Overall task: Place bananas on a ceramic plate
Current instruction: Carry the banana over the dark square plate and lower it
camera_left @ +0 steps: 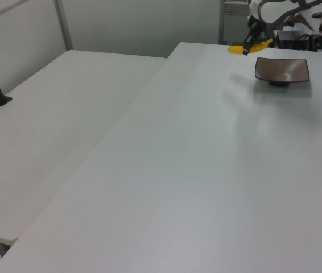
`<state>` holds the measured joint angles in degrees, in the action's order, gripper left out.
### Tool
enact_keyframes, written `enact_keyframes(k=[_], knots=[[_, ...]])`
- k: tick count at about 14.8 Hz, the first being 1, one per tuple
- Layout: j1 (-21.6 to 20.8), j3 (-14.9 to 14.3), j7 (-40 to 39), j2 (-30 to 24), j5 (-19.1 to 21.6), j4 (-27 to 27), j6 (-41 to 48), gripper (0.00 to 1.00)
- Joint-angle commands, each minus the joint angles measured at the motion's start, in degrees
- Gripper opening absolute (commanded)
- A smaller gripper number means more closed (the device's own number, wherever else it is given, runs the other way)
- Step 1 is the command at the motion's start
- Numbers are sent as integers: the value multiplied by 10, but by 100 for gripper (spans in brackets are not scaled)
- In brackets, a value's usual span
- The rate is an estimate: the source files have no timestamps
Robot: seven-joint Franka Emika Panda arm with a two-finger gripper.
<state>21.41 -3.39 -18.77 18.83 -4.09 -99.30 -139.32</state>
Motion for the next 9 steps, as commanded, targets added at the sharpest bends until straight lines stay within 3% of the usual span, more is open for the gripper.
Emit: enact_keyframes(k=[1,9], knots=[[8,-1,-44,-82,1,-103,6,26],[14,-1,-46,-144,3,-168,11,31]])
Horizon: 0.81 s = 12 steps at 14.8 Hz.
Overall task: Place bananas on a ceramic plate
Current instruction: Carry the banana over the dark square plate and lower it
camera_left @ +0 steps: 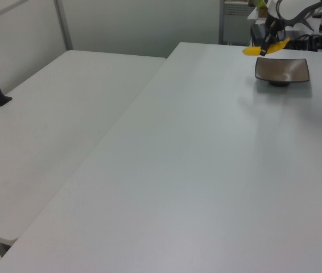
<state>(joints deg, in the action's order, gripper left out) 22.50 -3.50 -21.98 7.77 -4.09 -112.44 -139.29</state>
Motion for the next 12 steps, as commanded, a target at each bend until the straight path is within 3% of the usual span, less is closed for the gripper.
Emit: enact_keyframes(k=[1,2,3,6,7,12], knots=[[5,-1,-14,-34,3,-37,10,33],[7,-1,-14,-33,3,-38,16,42],[9,-5,-16,-34,2,-37,25,44],[10,-13,-16,-33,1,-33,40,89],[9,-23,-16,-33,1,-32,47,100],[-9,-27,-7,-28,1,-22,65,100]])
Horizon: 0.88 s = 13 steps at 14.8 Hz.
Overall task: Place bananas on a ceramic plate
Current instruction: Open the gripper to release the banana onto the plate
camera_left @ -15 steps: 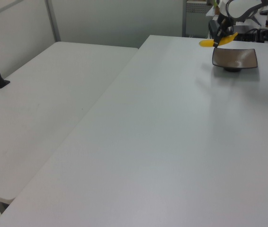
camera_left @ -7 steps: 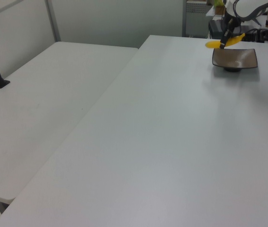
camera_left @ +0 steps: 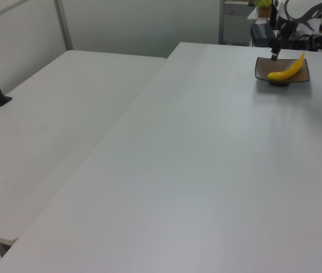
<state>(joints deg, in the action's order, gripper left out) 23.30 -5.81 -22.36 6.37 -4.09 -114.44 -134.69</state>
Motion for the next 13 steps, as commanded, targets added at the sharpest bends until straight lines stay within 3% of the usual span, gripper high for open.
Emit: enact_keyframes(k=[1,6,11,13], knots=[[-23,-4,-1,-12,1,-1,18,100],[-76,0,152,16,2,63,33,100],[-128,14,247,34,7,198,202,100],[-141,23,252,36,61,239,262,100]])
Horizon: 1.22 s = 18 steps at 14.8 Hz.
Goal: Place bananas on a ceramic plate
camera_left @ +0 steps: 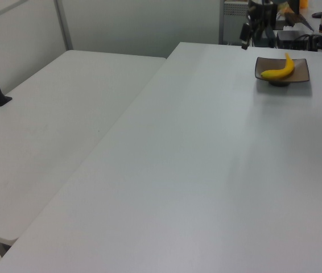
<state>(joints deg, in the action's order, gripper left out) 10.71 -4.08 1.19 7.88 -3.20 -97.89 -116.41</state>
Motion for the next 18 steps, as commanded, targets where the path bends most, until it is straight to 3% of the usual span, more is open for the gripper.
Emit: enact_keyframes(k=[1,5,8,10,13,18], knots=[[-23,7,15,17,70,76,87,100],[-74,11,11,14,96,74,102,100],[-114,12,7,2,41,66,120,100],[-122,33,-14,-1,15,57,121,100],[-141,45,-15,-26,-2,16,120,100],[-166,45,-8,-56,6,-22,116,100]])
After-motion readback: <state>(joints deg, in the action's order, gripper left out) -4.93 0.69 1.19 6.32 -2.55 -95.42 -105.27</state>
